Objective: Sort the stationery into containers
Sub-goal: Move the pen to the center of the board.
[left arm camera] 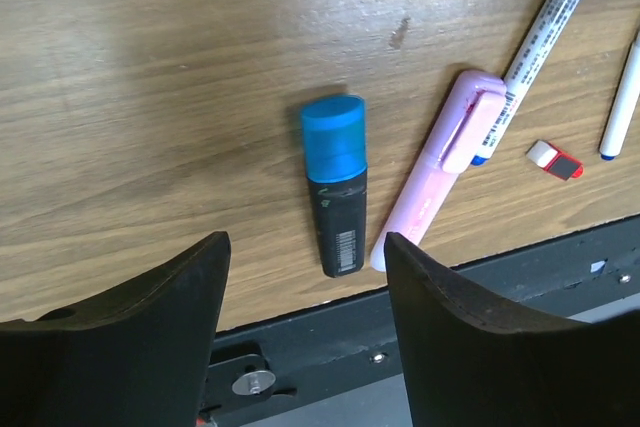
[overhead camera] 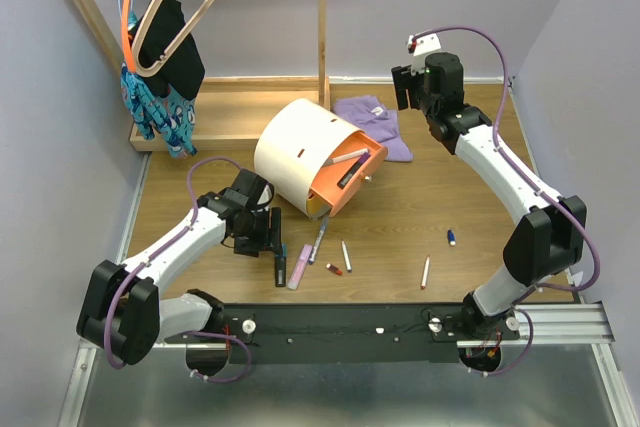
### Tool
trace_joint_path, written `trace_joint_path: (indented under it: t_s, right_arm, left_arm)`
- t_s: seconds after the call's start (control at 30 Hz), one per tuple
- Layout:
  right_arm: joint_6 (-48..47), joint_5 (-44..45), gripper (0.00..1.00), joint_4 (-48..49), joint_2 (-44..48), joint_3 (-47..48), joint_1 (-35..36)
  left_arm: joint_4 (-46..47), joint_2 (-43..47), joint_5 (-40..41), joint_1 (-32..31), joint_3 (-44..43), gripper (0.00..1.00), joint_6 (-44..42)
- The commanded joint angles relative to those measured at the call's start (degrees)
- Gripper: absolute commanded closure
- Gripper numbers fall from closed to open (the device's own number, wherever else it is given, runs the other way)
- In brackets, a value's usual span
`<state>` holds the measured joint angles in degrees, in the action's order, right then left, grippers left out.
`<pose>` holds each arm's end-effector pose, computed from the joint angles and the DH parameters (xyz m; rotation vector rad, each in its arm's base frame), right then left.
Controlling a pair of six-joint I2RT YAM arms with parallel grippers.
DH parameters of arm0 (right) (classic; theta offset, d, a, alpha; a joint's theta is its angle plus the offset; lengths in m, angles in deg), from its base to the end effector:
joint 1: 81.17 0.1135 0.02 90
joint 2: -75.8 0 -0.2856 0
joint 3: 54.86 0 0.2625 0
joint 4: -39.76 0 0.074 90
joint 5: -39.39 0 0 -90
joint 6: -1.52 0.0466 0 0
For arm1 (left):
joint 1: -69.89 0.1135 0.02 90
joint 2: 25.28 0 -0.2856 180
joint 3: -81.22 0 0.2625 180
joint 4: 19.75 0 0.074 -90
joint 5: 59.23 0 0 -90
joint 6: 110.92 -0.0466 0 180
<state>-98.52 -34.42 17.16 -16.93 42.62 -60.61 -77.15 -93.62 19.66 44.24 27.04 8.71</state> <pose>0.3868 0.1312 0.3841 -0.3052 1.8469 -0.1394 0.1827 -0.0977 0.2011 -0.0551 2.9092 -0.4698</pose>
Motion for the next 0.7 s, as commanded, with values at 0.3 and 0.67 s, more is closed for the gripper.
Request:
trace_joint_path:
  t_s: [0.3,0.67]
  right_arm:
    - [-0.5,-1.2,0.20,7.4,2.3,-3.2,-1.0]
    - [-0.7,-2.5,0.20,11.7,5.6,-9.7,-1.3]
  left_arm:
    - [4.0,-3.7,5.8,-4.9,2.6,0.35,3.7]
    - [5.0,-5.3,12.0,-7.9,4.1,0.35,5.5]
